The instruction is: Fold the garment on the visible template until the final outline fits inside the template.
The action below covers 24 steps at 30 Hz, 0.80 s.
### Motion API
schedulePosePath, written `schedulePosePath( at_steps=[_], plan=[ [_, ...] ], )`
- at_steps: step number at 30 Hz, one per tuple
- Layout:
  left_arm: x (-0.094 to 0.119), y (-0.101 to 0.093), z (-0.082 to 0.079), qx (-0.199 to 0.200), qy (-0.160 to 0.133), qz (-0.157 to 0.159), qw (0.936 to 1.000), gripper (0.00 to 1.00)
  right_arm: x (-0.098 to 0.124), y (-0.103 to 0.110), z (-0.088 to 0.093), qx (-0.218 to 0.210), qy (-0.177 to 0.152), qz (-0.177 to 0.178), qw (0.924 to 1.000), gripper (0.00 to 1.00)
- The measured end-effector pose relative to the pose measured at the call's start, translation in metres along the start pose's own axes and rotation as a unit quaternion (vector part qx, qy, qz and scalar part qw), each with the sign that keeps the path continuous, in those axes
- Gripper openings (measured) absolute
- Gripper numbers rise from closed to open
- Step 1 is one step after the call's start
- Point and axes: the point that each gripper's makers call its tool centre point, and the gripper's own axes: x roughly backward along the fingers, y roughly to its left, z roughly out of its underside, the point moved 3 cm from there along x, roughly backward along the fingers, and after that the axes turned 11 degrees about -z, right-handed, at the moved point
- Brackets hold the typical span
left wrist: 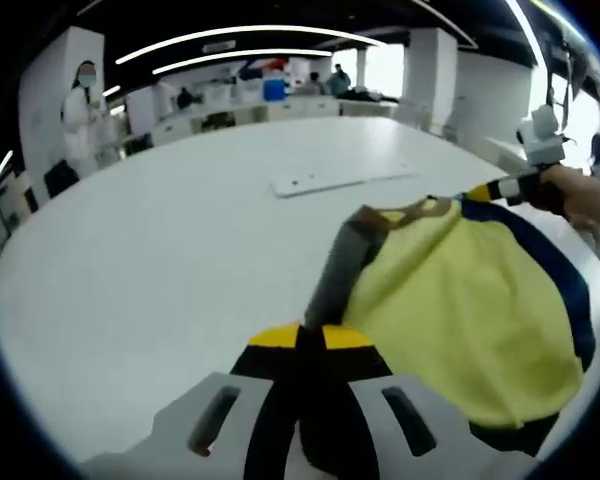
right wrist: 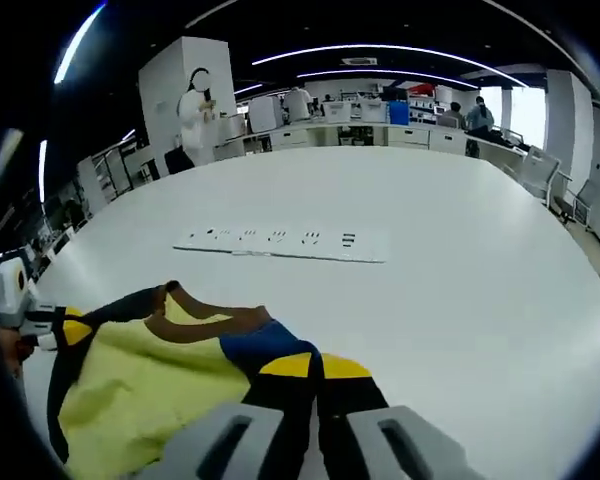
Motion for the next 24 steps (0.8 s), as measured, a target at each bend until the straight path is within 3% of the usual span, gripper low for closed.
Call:
schedulePosePath(
  at_steps=[4,7,13,20,24],
  plan=[
    [-0.003,0.0,0.001,0.0,0.005,-0.001,1.0,0.09,-0.01,-0.006,0.006,-0.011,0.013,0.005,0.9998,0.0],
    [-0.003,0.004,0.001,-0.005,0.006,-0.013,0.9999,0.19,-0.01,-0.005,0.007,-0.023,0.003,0.001,0.9997,0.0],
    [0.009,0.007,-0.009,-0.008,-0.014,-0.022,0.9996,0.44,0.001,-0.001,-0.006,-0.009,-0.017,0.008,0.9998,0.39],
    [0.031,0.005,-0.035,-0.015,-0.058,-0.016,0.9981,0.58,0.02,0.015,-0.024,-0.001,-0.035,-0.006,0.9994,0.55],
    [0.044,0.0,-0.044,-0.022,-0.073,-0.008,0.9971,0.67,0.039,0.033,-0.022,0.02,-0.037,-0.032,0.9986,0.56]
  ],
)
